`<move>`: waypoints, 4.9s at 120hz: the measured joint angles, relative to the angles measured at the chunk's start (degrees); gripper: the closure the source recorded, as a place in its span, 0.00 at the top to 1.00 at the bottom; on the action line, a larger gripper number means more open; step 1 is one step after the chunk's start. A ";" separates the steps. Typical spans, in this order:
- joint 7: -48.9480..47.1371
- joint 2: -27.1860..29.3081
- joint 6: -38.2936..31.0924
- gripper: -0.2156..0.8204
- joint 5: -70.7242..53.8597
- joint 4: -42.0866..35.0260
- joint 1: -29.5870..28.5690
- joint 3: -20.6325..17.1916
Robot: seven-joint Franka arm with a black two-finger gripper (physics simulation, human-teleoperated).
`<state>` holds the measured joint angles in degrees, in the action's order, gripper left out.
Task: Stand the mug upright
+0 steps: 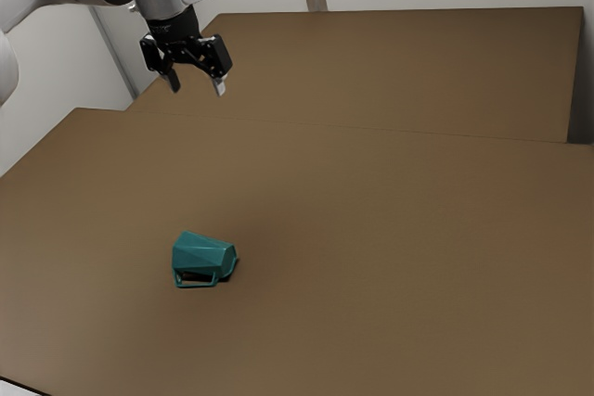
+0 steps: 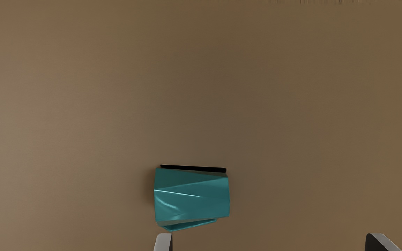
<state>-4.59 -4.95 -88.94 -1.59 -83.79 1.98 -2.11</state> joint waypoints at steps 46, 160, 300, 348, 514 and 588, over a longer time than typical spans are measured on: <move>-0.87 2.02 -0.26 0.79 3.08 -2.48 -1.97 -0.07; 31.59 8.77 -19.45 0.79 39.25 -45.02 -26.62 -0.16; 64.68 -4.61 -14.35 0.39 57.75 -48.62 -31.89 -0.44; 69.65 -4.02 -13.49 0.12 58.39 -48.60 -32.06 -0.52; 43.89 9.88 -44.66 0.03 11.88 -49.59 -31.49 -25.56; 27.79 10.24 -49.05 0.04 8.34 -53.01 -31.95 -27.36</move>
<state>23.19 5.28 -138.00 6.76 -136.80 -29.97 -29.47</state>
